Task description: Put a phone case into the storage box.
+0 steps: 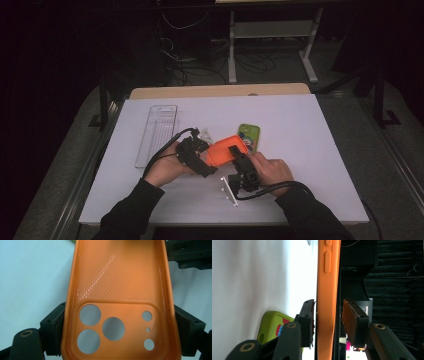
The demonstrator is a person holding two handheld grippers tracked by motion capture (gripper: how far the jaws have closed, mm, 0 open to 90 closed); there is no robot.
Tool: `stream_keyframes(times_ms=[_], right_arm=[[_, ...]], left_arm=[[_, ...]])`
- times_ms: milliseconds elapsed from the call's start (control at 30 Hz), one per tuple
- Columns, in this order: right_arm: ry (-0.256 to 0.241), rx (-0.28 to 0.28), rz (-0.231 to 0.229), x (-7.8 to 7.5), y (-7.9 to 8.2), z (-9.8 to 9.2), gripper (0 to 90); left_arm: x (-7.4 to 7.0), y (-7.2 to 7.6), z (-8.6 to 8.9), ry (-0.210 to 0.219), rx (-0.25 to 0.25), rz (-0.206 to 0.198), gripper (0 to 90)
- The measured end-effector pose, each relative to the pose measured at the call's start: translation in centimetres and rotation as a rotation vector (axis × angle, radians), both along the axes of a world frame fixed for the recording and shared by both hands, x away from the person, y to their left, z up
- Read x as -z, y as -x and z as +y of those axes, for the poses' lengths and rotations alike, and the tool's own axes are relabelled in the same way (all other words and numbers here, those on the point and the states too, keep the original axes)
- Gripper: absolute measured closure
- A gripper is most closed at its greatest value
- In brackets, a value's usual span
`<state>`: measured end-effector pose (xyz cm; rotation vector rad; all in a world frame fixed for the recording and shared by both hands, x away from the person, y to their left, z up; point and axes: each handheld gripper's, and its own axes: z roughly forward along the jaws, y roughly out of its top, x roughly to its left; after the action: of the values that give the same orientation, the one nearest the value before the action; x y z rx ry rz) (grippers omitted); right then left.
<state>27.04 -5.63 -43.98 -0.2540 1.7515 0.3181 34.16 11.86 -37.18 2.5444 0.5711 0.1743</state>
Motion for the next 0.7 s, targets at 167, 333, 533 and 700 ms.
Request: stream_keyframes(times_ms=[167, 333, 533, 700], right_arm=[[0.011, -0.015, 0.005, -0.04, 0.16, -0.01, 71.2], [0.022, -0.020, 0.007, -0.05, 0.24, 0.00, 77.4], [0.030, -0.020, 0.022, -0.06, 0.27, -0.01, 78.0], [0.008, -0.016, 0.011, -0.05, 0.23, -0.06, 78.1]], left_arm=[[-0.05, 0.01, 0.03, 0.003, 0.002, 0.000, 16.1], [-0.17, 0.03, 0.09, 0.005, 0.003, 0.002, 16.1], [0.02, -0.07, 0.12, 0.013, 0.008, 0.003, 15.4], [0.04, -0.02, 0.44, 0.046, -0.013, 0.018, 11.5]])
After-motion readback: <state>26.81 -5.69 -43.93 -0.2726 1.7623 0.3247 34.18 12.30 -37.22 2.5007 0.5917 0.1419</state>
